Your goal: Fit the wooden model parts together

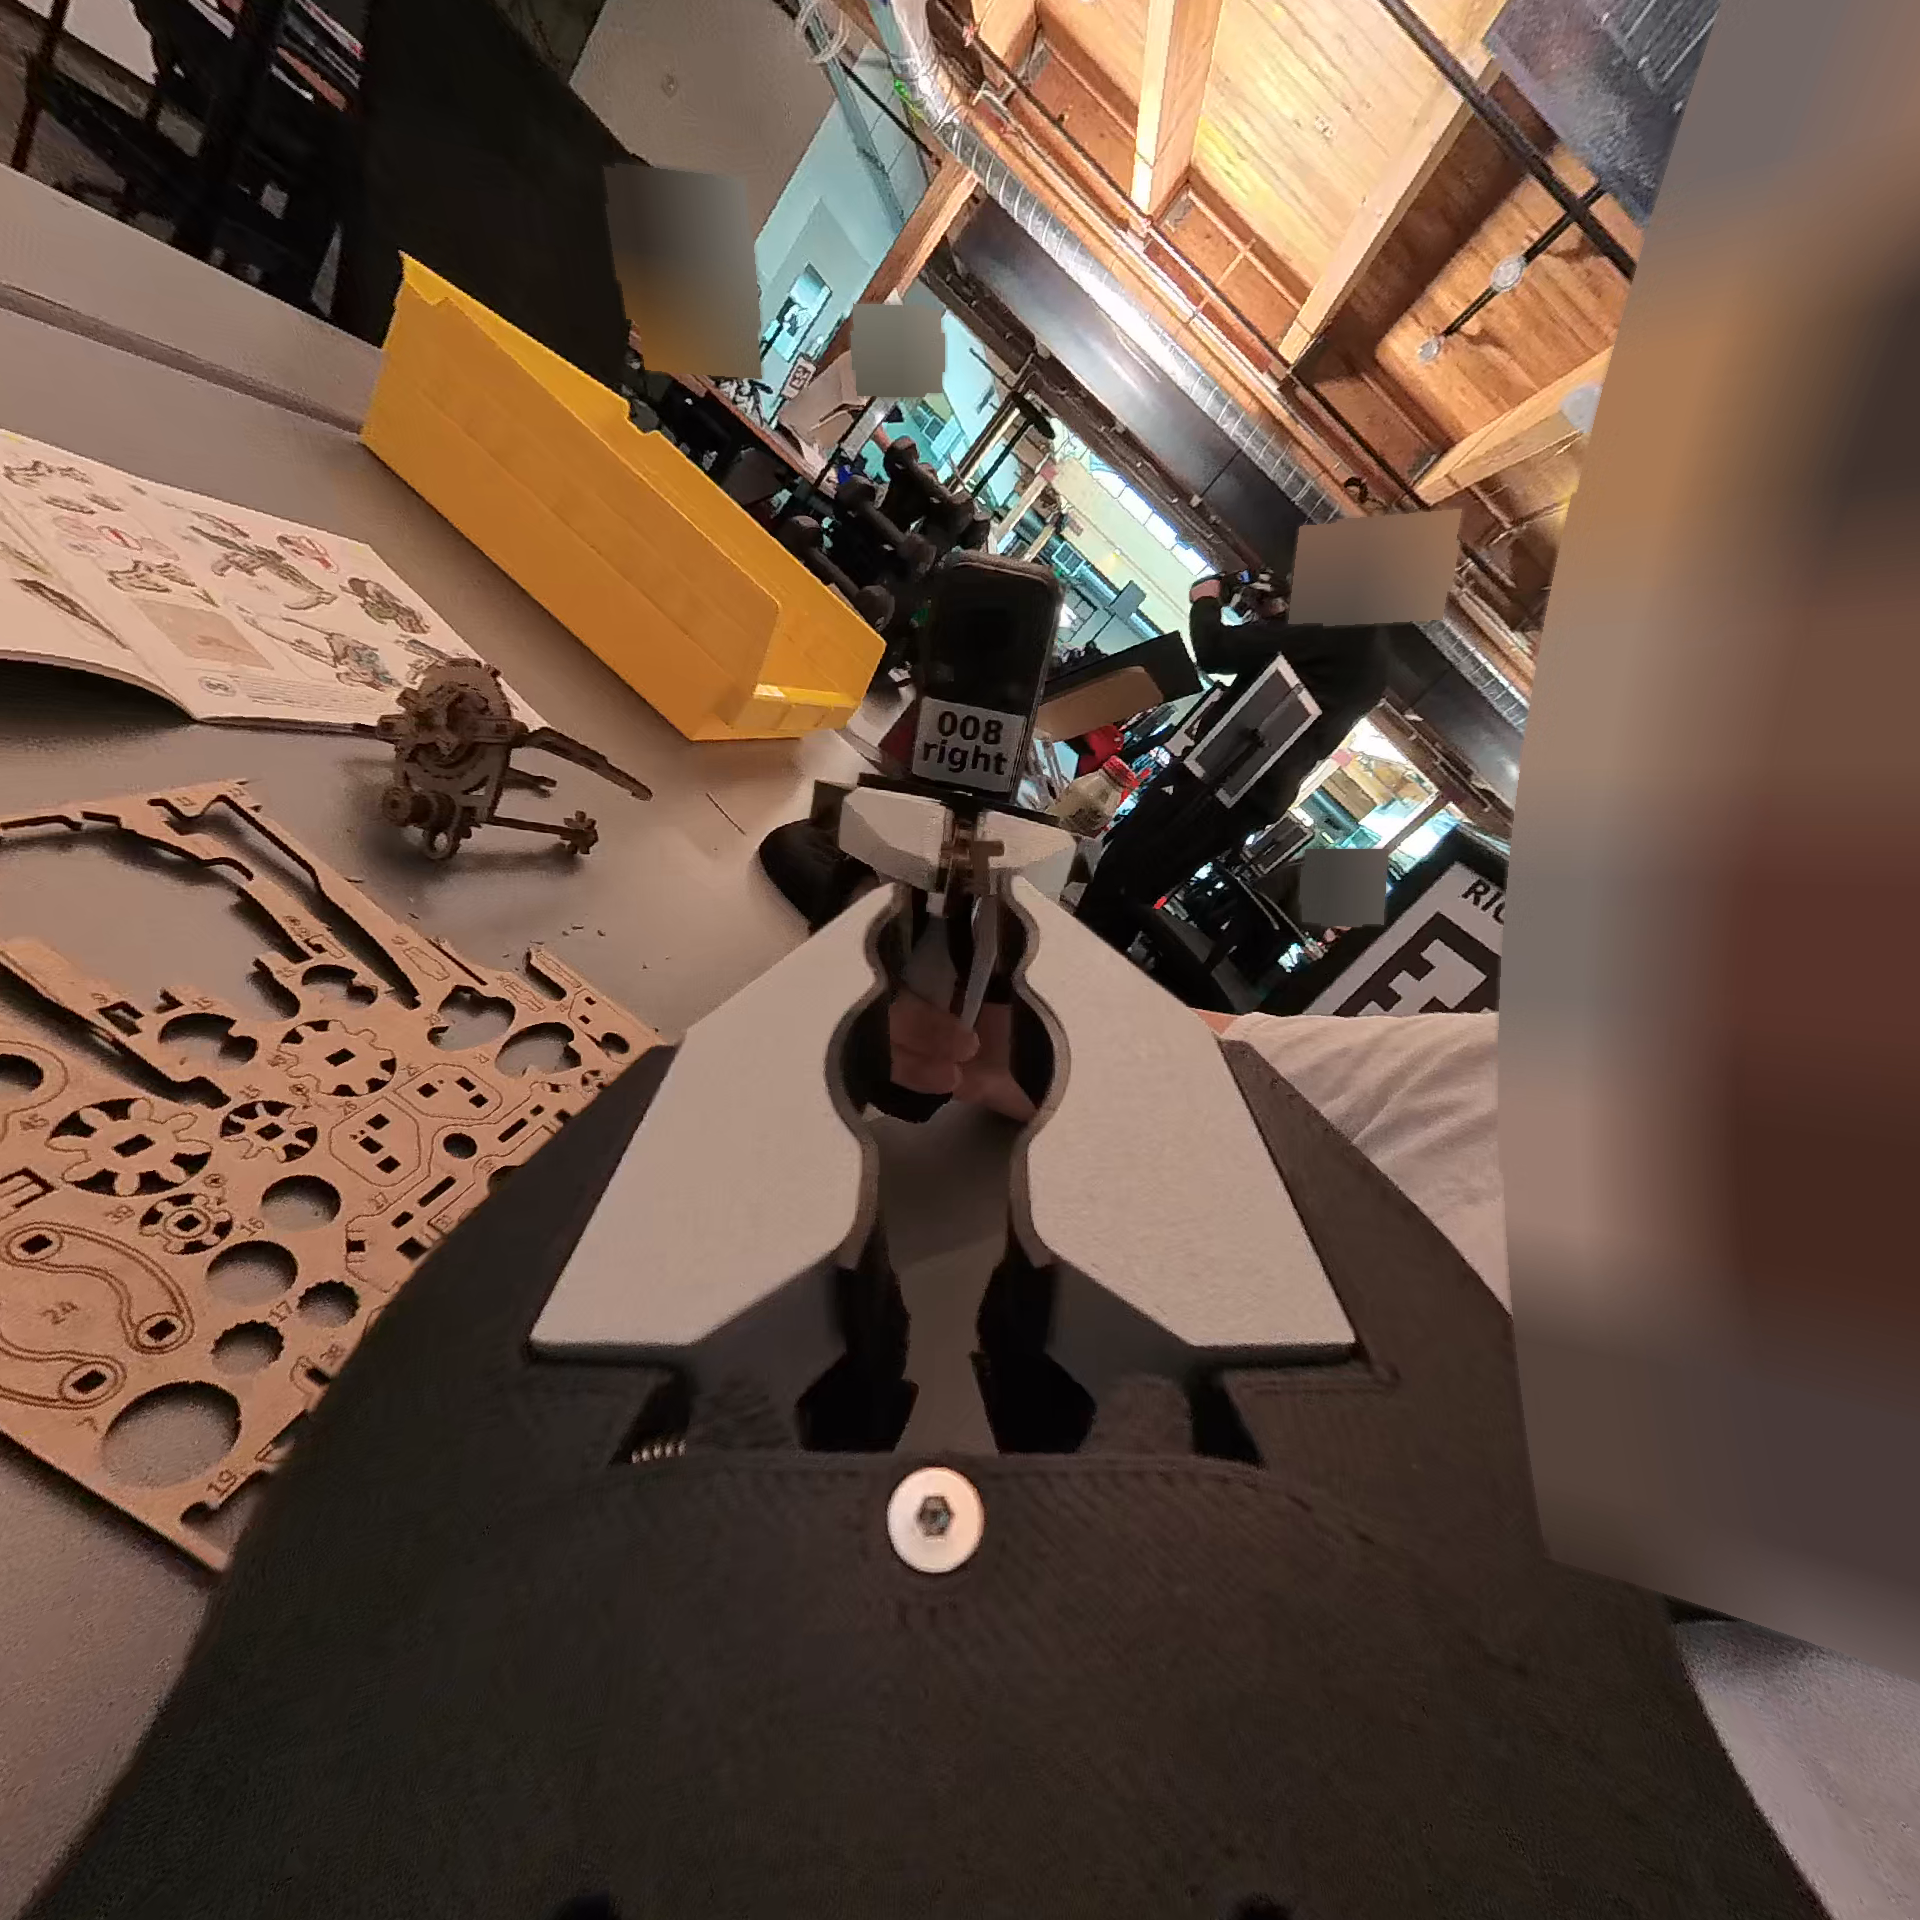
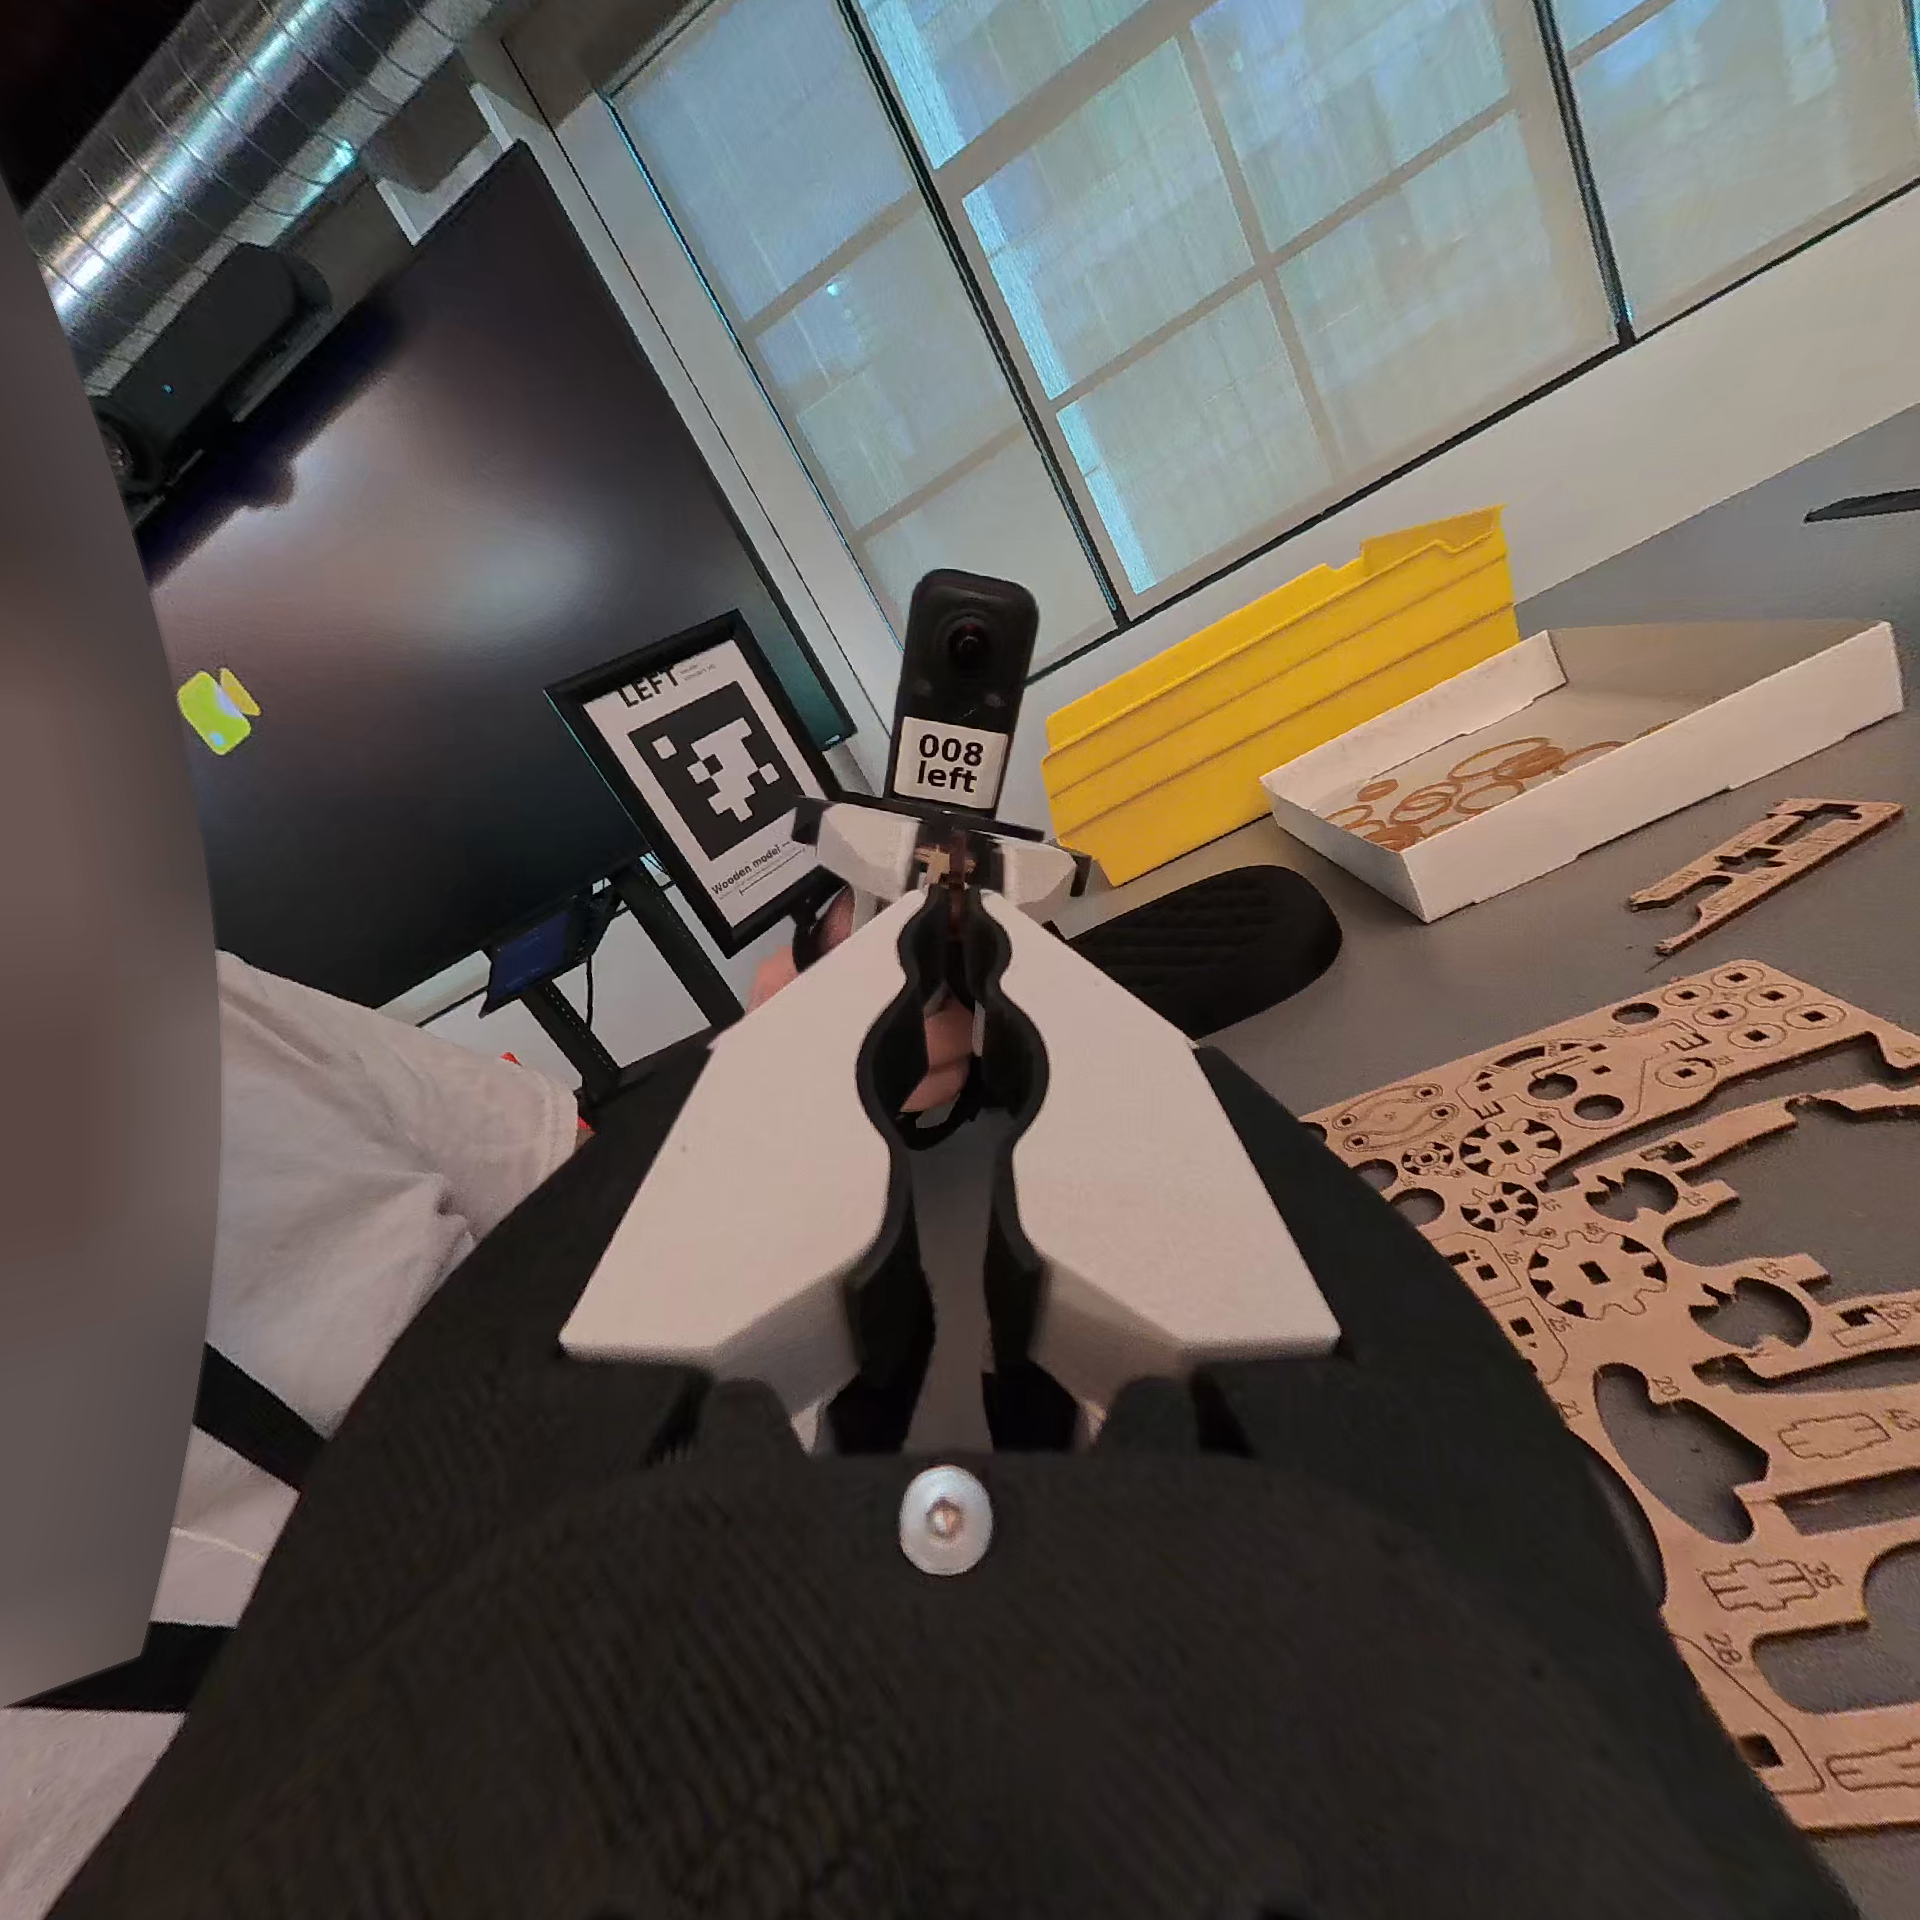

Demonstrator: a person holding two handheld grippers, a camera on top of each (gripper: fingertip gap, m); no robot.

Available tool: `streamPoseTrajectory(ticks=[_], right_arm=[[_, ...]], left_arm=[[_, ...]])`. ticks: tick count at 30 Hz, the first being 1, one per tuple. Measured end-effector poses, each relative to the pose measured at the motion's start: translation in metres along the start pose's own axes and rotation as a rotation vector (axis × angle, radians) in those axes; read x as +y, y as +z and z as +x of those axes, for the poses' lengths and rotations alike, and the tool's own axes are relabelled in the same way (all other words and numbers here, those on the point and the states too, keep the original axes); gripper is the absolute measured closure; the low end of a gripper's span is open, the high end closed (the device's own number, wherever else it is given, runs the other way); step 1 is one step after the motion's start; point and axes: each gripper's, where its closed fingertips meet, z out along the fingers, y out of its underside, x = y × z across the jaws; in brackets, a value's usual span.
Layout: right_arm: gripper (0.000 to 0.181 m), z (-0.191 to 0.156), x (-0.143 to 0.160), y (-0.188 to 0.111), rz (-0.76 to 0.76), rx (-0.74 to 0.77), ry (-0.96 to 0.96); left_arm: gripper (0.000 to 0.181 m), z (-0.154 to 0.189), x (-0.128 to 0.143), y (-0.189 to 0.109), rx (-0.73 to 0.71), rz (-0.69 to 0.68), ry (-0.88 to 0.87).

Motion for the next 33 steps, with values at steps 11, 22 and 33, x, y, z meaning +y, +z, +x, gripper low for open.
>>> streamPoseTrajectory(ticks=[11,22,33], right_arm=[[0.181,-0.002,0.001,0.0,-0.012,0.015,-0.044],[0.181,-0.011,0.001,0.001,-0.008,0.001,-0.114],[0.181,-0.016,0.0,0.0,0.008,-0.008,-0.141]], left_arm=[[0.174,0.003,0.002,0.001,-0.003,-0.014,0.072],[0.175,0.012,0.004,0.0,-0.018,-0.03,0.159],[0.175,0.017,0.005,0.001,-0.027,-0.042,0.219]])
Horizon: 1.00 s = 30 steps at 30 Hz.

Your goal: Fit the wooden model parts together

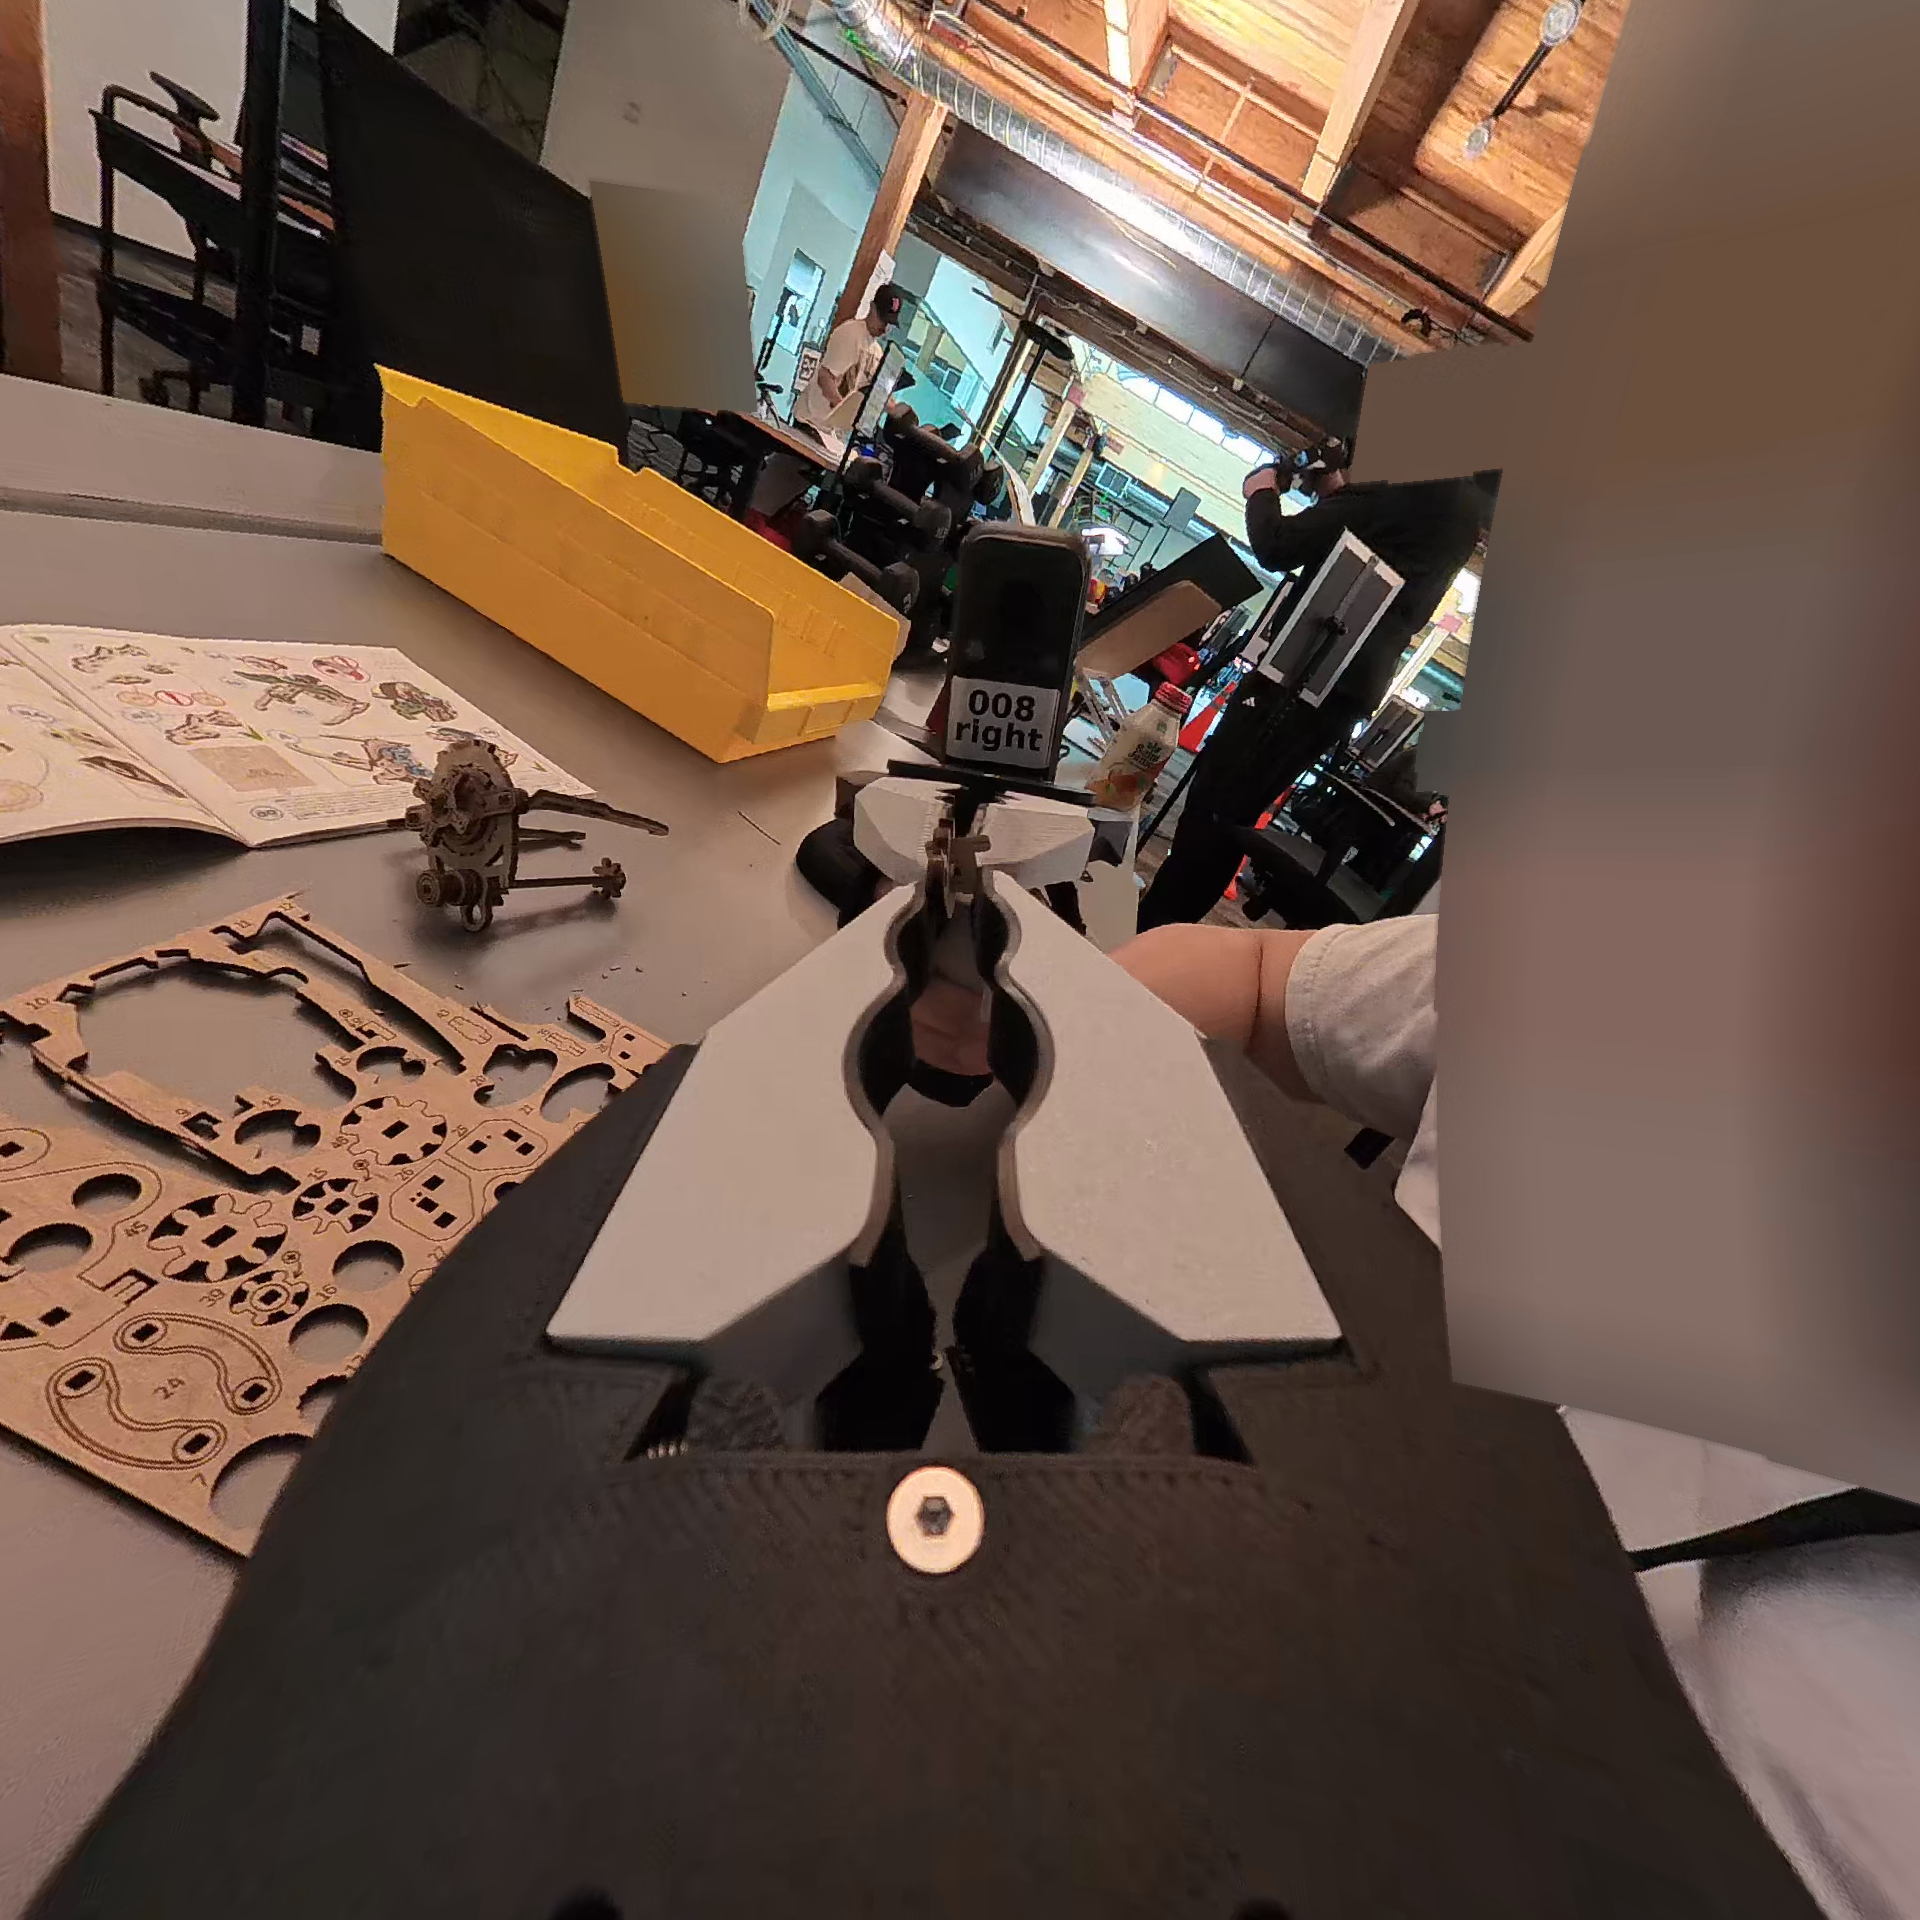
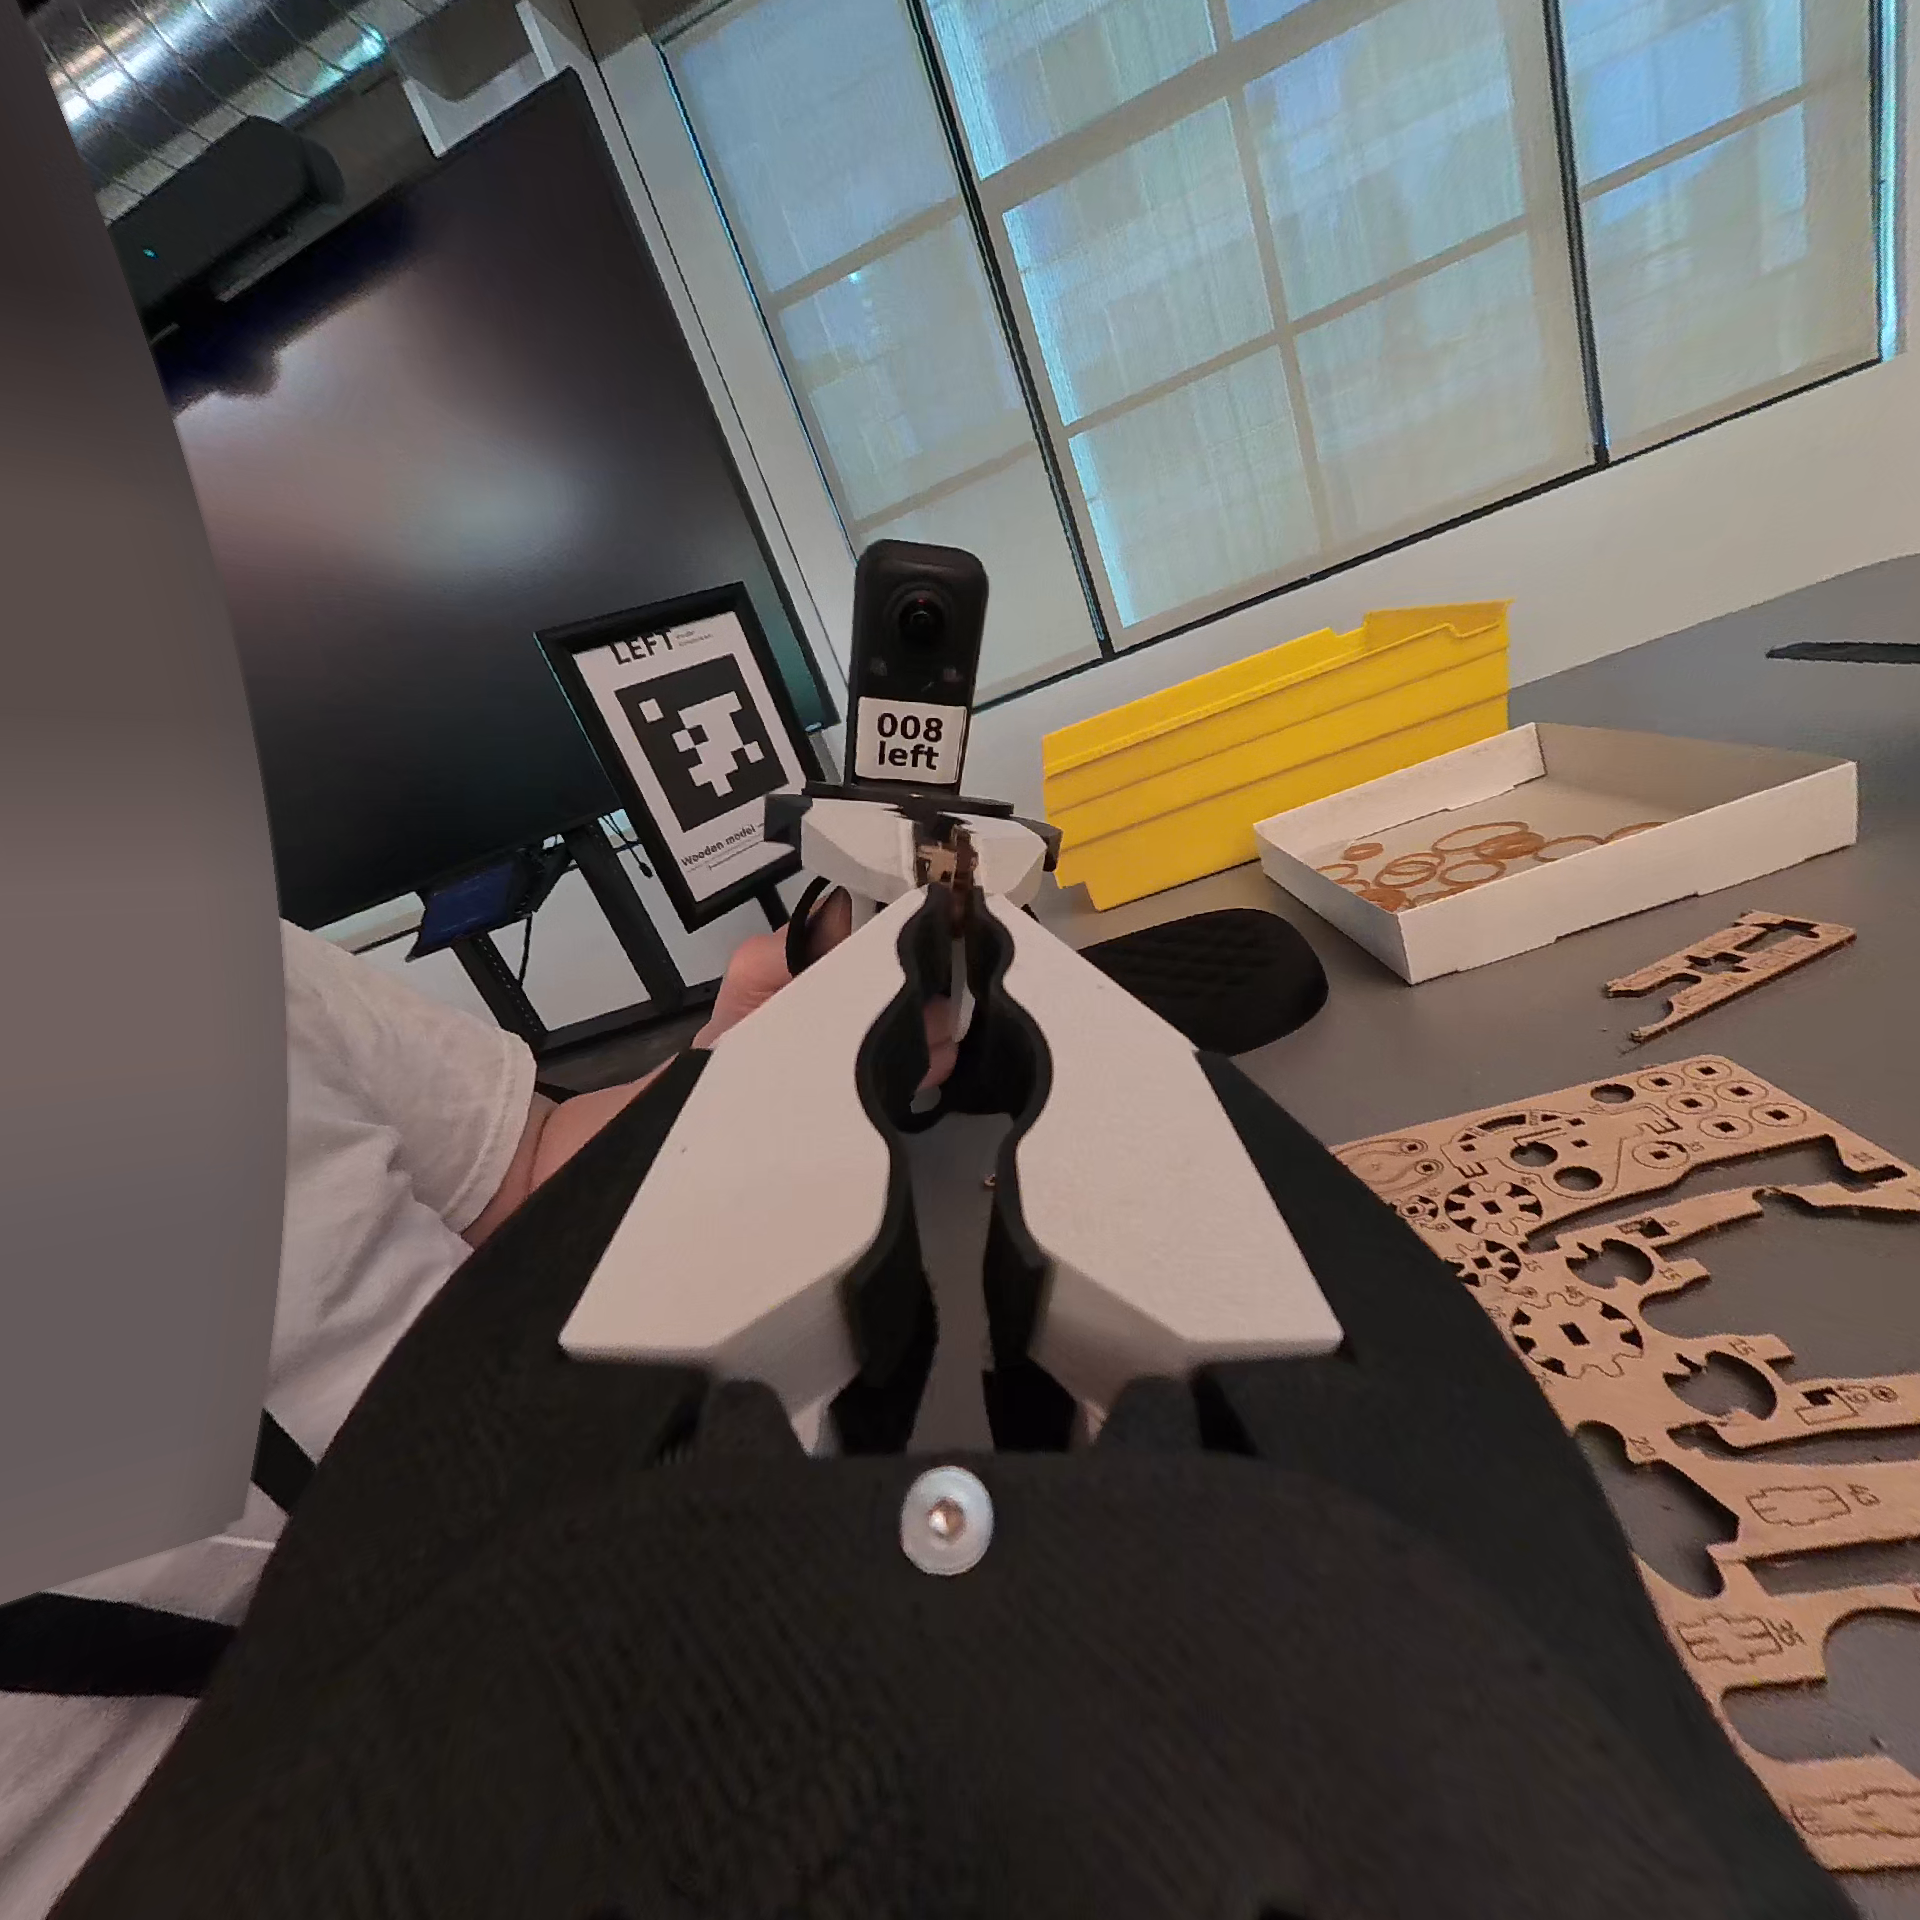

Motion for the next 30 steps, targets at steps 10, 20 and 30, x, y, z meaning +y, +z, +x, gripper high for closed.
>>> streamPoseTrajectory(ticks=[10,20,30], right_arm=[[0.181,-0.008,-0.005,-0.001,0.017,-0.091,-0.051],[0.181,-0.02,0.003,0.003,-0.062,-0.144,-0.186],[0.181,-0.02,-0.002,0.002,-0.01,-0.159,-0.194]], left_arm=[[0.175,0.009,-0.012,-0.011,-0.011,0.011,0.056],[0.177,0.018,-0.003,-0.015,0.026,-0.06,0.126],[0.18,0.018,-0.003,-0.012,-0.141,-0.091,0.326]])
